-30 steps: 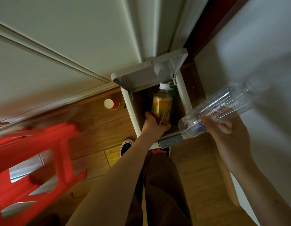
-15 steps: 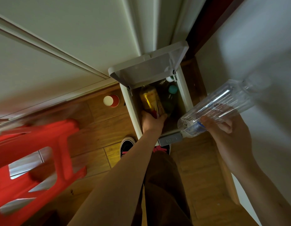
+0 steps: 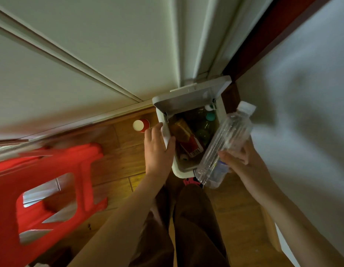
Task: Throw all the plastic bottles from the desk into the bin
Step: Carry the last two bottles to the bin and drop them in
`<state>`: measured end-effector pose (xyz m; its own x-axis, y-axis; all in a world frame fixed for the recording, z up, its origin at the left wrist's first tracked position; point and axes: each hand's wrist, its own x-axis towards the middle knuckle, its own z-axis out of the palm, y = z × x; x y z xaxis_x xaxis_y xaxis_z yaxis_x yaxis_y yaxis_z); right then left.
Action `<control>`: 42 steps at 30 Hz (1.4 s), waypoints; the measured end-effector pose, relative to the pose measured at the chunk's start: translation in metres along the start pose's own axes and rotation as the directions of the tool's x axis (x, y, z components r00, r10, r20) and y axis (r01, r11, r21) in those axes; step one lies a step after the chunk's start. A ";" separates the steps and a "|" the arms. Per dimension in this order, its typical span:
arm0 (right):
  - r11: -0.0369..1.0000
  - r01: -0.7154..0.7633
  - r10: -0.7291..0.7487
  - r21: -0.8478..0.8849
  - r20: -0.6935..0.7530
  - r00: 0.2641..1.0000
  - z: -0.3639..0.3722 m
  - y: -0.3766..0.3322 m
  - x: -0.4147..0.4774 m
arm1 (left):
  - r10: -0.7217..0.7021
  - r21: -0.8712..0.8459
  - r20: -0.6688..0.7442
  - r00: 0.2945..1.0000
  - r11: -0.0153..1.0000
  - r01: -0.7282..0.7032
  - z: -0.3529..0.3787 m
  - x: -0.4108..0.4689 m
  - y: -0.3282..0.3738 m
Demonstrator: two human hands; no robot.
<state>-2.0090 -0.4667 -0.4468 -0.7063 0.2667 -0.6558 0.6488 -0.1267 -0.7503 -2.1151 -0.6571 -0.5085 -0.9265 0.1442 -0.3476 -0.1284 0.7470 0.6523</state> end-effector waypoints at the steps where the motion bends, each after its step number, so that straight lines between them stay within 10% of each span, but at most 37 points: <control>1: 0.999 -0.048 0.048 0.011 0.017 0.999 0.004 0.002 0.003 | -0.041 -0.020 0.027 0.999 0.999 0.042 0.000 0.003 -0.004; 14: 0.912 -0.175 0.171 -0.372 -0.044 0.984 0.052 0.030 0.074 | -0.171 -0.219 0.182 0.968 0.953 0.210 0.022 0.010 -0.032; 22: 0.958 -0.219 0.179 -0.188 -0.208 0.962 0.078 0.034 0.097 | -0.157 -0.276 0.181 0.971 0.940 0.203 0.021 0.009 -0.033; 31: 0.900 -0.007 -0.108 -0.435 -0.238 0.965 0.084 0.065 0.111 | -0.152 -0.264 0.193 0.969 0.943 0.200 0.015 0.009 -0.031; 42: 0.862 0.016 -0.129 -0.506 -0.190 0.973 0.071 0.058 0.102 | -0.167 -0.298 0.240 0.956 0.925 0.236 0.008 0.011 -0.028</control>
<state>-2.0632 -0.5143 -0.5626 -0.7174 0.4571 -0.5257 0.6918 0.3785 -0.6149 -2.1189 -0.6714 -0.5354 -0.7798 0.1687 -0.6029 -0.4429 0.5320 0.7217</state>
